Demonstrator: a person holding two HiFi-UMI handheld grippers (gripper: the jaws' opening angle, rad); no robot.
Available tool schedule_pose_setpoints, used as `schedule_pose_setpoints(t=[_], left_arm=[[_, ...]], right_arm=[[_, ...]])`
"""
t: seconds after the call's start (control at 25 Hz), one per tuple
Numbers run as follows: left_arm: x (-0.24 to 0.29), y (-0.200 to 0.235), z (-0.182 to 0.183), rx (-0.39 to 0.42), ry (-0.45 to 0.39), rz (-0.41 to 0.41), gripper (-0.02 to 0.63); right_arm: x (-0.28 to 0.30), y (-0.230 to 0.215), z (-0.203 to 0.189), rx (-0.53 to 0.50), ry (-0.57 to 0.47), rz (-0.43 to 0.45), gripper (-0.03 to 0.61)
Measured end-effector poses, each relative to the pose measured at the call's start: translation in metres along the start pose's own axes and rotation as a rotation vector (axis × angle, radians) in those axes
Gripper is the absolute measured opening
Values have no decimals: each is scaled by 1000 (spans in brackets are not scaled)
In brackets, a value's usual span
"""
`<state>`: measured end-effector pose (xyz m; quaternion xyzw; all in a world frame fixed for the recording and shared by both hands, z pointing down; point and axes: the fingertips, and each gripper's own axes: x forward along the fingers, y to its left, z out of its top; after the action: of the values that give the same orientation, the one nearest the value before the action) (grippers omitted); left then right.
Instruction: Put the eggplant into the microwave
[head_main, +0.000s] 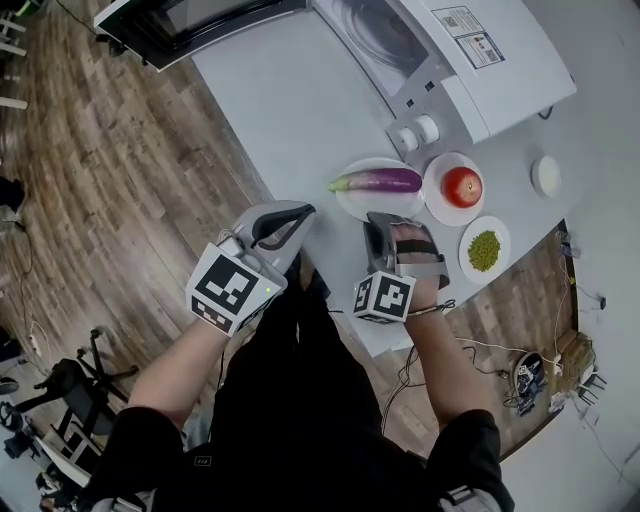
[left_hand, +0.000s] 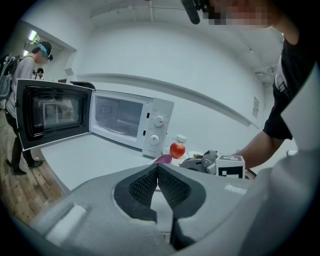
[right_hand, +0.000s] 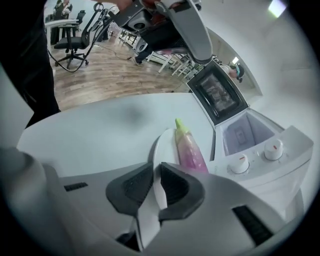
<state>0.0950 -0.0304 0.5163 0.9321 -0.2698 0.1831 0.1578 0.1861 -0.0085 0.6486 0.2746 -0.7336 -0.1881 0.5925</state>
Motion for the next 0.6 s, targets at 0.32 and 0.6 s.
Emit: schedule_pose_setpoints(t=[0.32, 0.6], left_arm=[[-4, -2, -8, 0, 12, 6, 9], [-2, -3, -10, 8, 13, 8, 9]], right_arm=[[-2, -2, 0, -3, 23, -122, 46], [-12, -8, 3, -29, -1, -247, 31]])
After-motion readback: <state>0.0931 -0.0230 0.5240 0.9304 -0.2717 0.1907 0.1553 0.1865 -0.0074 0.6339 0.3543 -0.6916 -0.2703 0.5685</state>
